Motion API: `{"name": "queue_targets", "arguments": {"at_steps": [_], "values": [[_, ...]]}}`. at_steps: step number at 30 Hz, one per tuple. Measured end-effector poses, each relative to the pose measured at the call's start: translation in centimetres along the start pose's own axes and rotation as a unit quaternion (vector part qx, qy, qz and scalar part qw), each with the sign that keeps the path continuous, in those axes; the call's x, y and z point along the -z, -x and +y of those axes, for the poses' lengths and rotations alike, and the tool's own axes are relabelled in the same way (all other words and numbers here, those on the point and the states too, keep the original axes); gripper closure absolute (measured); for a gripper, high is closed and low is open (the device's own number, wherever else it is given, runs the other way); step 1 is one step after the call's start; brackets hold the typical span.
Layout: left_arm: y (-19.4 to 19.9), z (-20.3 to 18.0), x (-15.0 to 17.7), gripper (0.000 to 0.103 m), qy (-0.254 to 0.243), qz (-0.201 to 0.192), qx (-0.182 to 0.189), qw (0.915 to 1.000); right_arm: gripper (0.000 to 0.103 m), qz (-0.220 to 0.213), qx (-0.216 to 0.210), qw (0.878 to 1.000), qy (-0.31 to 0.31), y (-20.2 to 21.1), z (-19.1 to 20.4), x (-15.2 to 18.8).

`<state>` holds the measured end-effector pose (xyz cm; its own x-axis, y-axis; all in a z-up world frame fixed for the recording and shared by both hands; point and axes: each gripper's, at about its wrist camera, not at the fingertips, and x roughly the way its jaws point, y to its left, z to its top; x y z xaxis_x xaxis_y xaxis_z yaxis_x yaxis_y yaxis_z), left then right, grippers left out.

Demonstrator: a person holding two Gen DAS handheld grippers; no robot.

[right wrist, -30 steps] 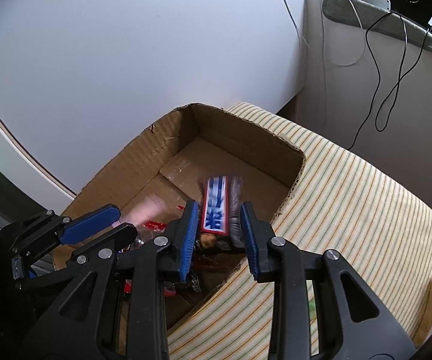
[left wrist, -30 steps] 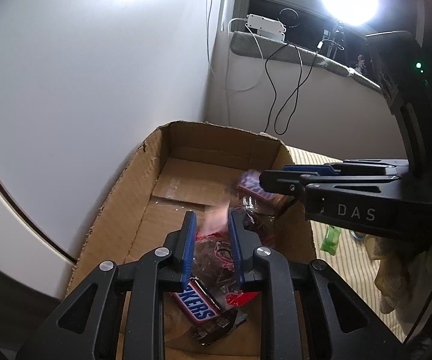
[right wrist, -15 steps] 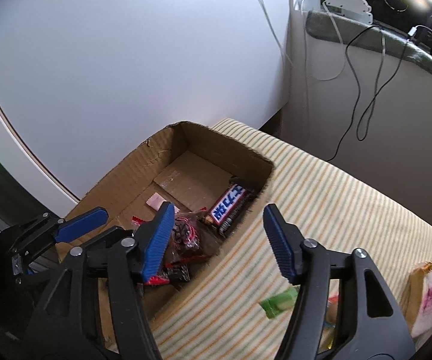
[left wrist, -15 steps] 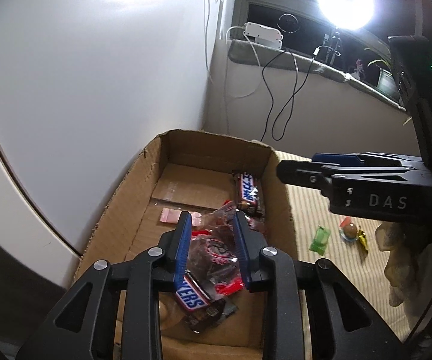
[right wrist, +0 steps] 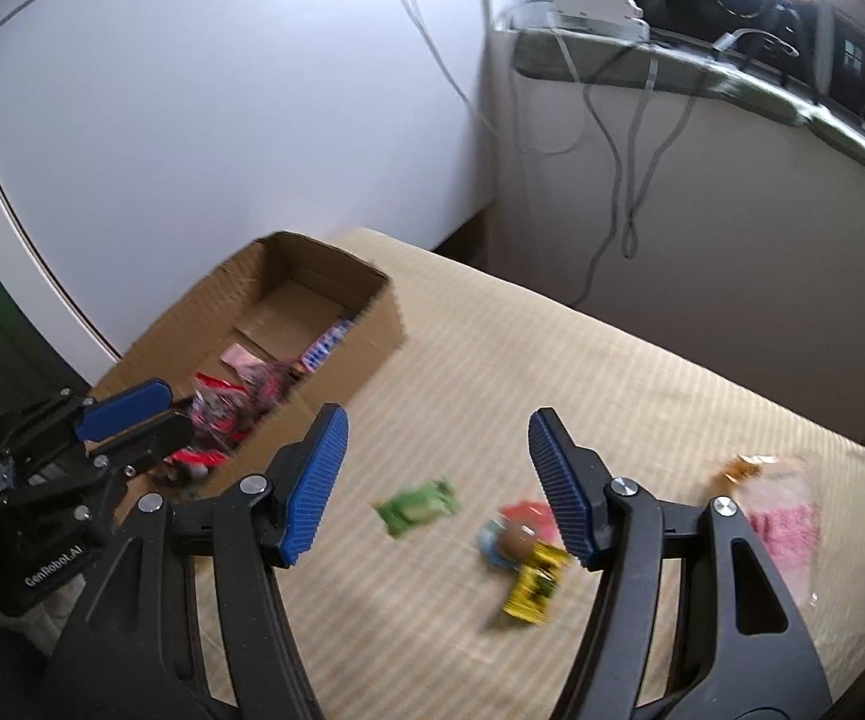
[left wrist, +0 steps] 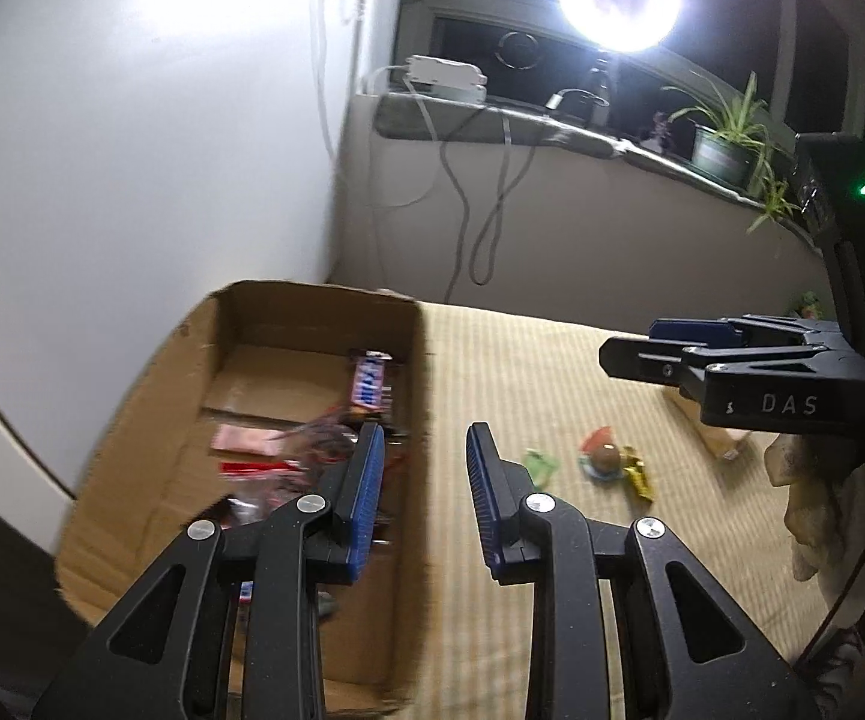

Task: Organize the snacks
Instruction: 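Move both tools back toward the green packet and yellow candy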

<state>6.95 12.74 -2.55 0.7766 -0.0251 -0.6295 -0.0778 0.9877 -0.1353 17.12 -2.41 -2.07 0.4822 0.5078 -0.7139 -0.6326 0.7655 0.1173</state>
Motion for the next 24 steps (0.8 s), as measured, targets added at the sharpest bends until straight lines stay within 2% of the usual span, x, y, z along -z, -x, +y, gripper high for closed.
{"name": "queue_targets", "arguments": {"at_steps": [11,15,18,20,24], "values": [[-2.1,-4.6,1.1,0.076,-0.026,0.025,0.043,0.9984,0.038,0.031,0.018,0.999,-0.013,0.3,-4.1,3.7],[-3.2,-5.5,1.7,0.076,-0.029,0.043,0.063,0.9967,0.038,0.049,0.007,0.998,-0.03,-0.7,-5.4,5.3],[-4.3,-6.3,2.1,0.076,-0.037,0.058,0.066,0.9954,0.039,0.065,0.001,0.997,-0.044,-1.8,-6.1,6.5],[-5.1,-6.7,2.3,0.076,-0.043,0.068,0.066,0.9946,0.043,0.075,-0.005,0.996,-0.051,-2.4,-6.5,7.2],[-6.7,-7.3,2.4,0.076,-0.047,0.082,0.066,0.9933,0.044,0.085,-0.013,0.994,-0.066,-3.4,-7.2,8.1]]}}
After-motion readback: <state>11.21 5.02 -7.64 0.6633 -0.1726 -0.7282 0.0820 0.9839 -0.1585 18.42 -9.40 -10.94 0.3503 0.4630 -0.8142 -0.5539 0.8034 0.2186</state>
